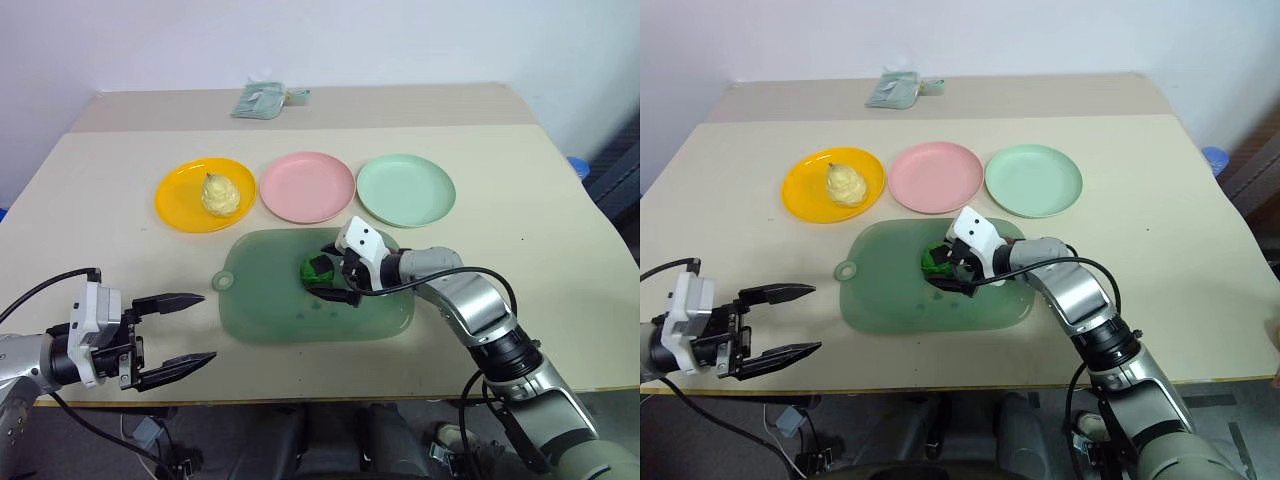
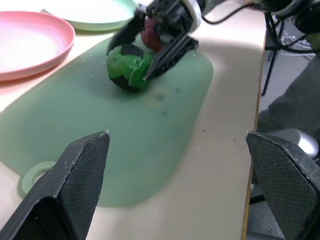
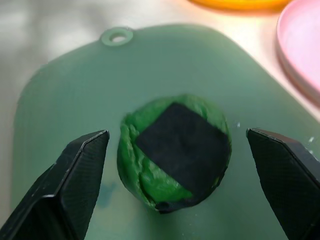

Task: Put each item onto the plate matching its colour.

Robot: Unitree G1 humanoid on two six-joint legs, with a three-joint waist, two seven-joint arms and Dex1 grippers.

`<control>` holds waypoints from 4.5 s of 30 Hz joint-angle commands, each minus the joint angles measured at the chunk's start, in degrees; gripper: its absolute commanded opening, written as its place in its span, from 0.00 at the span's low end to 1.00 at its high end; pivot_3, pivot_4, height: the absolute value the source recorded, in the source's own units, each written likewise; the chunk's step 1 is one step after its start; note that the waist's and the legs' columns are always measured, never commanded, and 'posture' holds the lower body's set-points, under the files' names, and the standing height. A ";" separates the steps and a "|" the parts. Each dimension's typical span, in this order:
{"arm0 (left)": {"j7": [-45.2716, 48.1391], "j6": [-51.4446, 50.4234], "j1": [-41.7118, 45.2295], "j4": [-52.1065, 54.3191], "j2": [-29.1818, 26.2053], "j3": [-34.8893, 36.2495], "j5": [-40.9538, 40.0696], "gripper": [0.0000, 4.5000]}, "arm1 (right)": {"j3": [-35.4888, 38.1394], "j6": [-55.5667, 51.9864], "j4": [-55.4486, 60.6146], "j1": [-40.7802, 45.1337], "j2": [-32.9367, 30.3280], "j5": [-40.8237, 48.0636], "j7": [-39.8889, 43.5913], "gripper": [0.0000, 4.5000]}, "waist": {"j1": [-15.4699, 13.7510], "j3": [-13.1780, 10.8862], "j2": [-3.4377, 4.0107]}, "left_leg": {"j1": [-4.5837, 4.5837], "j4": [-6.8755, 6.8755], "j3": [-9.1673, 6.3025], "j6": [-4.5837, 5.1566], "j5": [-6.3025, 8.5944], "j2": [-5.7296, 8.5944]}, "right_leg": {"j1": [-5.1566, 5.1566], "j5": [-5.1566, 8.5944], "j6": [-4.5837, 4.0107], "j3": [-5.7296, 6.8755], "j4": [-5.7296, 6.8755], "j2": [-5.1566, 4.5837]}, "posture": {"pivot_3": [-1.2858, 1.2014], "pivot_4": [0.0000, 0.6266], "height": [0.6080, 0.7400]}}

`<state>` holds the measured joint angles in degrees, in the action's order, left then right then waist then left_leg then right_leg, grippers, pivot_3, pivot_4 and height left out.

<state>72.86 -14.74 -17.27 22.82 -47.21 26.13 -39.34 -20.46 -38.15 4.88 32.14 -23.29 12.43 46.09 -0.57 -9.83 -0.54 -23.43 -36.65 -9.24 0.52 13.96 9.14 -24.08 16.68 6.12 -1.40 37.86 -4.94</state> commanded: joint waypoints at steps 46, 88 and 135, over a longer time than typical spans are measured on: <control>-21.99 -7.26 12.80 9.01 12.31 -12.78 -2.99 1.00 | 27.70 26.62 -29.15 11.60 -3.64 7.15 5.37 0.99 | 1.03 0.03 0.05 | -0.01 -0.14 0.13 -0.09 -0.09 -0.05 | 0.18 -0.03 -0.03 -0.07 0.14 0.08 | 0.52 0.24 1.00; -20.81 -9.86 13.37 9.41 8.21 -9.37 -8.14 1.00 | 21.11 7.02 -2.79 -7.55 -3.10 15.08 1.58 0.47 | -0.09 0.06 0.24 | 0.02 -0.15 0.25 0.01 -0.01 -0.05 | 0.20 -0.05 -0.05 -0.11 0.12 0.00 | 0.52 0.24 1.00; -32.61 -2.64 5.85 7.80 17.49 -8.86 4.47 1.00 | 23.58 21.26 6.40 -13.97 1.03 9.39 -1.51 0.99 | 1.09 0.11 0.31 | 0.00 -0.16 0.21 -0.09 -0.06 -0.09 | 0.07 -0.06 -0.07 -0.15 0.25 0.15 | 0.52 0.24 1.00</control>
<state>37.30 -18.36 -10.79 28.58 -27.81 14.36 -32.11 1.46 -12.86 3.26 20.65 -20.45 18.60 43.69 0.52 -9.72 -0.23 -23.43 -36.77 -9.04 0.46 13.93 9.04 -24.01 16.63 6.04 -1.55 38.11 -4.80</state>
